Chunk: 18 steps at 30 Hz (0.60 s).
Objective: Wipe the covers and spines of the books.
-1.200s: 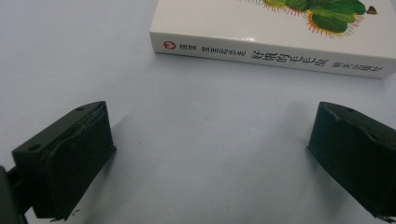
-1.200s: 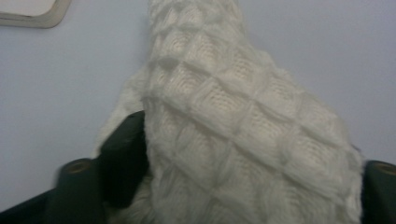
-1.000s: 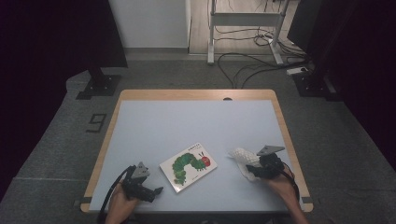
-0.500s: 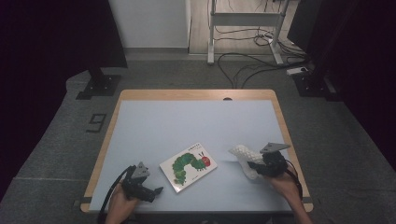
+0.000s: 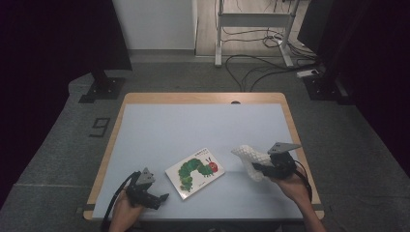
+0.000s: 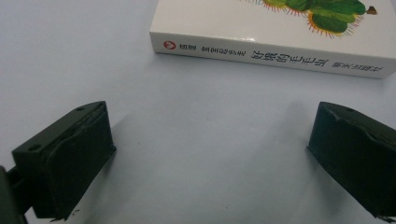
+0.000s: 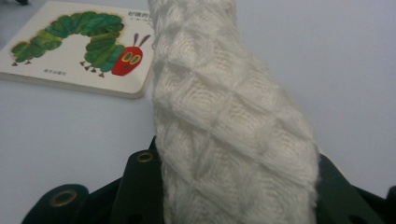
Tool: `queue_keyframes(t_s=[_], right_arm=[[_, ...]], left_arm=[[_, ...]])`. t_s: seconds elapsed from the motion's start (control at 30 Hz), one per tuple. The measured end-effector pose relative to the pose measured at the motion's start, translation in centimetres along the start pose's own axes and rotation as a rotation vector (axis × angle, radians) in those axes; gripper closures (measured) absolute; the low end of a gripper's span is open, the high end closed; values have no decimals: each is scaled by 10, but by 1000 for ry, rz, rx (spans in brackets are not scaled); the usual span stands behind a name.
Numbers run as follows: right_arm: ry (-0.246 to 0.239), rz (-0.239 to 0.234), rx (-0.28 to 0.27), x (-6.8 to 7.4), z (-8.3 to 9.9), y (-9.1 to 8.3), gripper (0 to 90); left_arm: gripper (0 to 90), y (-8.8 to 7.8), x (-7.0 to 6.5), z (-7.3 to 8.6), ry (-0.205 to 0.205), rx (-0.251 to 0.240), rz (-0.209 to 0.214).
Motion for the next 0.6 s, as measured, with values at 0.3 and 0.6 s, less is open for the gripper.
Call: queue_keyframes(t_s=[0.3, 0.6], right_arm=[[-32, -38, -12, 17, -17, 10, 603], [-62, -63, -10, 31, -31, 25, 595]], left_arm=[[0, 0, 0, 0, 0, 0, 0], [0, 0, 0, 0, 1, 0, 0]])
Point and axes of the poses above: each handheld gripper's, and its own axes: y roughly forward along the jaws, z roughly out of its underside, x roughly to its left, the point moved 8 cm from there along y, roughly forward along the jaws, and after that the axes turned 3 degrees about z, right-handed, at the moved point
